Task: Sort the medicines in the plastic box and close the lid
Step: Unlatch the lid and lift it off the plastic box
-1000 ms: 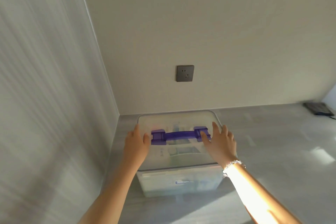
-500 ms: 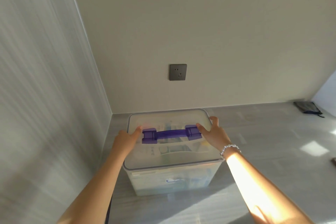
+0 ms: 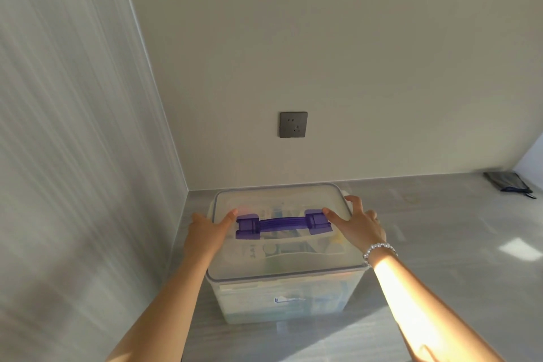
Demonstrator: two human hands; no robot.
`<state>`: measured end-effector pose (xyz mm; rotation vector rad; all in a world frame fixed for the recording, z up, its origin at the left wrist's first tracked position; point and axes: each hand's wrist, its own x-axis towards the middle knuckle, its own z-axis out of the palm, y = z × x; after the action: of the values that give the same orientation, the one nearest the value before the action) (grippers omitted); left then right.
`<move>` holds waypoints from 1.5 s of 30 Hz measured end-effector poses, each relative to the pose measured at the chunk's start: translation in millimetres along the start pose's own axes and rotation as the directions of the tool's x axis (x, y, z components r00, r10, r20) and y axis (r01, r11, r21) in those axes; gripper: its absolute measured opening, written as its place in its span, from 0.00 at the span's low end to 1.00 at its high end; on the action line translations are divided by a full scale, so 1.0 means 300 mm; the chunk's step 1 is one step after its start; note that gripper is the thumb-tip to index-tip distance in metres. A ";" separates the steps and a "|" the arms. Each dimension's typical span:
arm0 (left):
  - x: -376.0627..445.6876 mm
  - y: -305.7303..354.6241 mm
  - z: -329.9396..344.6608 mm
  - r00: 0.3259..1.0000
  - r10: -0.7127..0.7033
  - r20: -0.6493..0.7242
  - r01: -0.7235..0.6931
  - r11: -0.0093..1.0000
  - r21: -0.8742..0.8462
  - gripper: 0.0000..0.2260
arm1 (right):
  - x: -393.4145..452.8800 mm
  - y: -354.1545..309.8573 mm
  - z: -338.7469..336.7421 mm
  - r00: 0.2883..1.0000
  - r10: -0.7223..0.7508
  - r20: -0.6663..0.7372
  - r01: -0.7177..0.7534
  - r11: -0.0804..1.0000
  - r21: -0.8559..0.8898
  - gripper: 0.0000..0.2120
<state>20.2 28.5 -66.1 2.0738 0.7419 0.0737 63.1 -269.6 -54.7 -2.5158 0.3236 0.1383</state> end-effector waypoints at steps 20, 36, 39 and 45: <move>0.078 0.029 -0.024 0.997 -0.055 0.054 0.059 0.996 -0.064 0.37 | 0.031 0.003 -0.035 0.996 -0.040 0.074 0.028 0.987 0.161 0.44; 0.195 0.223 0.108 0.831 0.399 0.389 -0.556 0.555 0.619 0.25 | -0.275 -0.063 0.190 0.963 -0.186 -0.197 0.127 0.952 -0.278 0.37; 0.188 0.224 0.089 0.844 0.352 0.404 -0.535 0.588 0.606 0.27 | -0.242 -0.051 0.179 0.924 -0.292 -0.248 0.208 0.925 -0.318 0.34; 0.132 0.157 0.001 0.908 0.212 0.361 -0.408 0.644 0.647 0.32 | -0.053 -0.020 0.057 0.888 -0.453 -0.075 0.390 0.831 -0.396 0.30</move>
<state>75.0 29.9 -38.5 2.8798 0.2306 -0.3448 48.9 -251.8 -62.6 -2.9140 -0.2308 -0.2112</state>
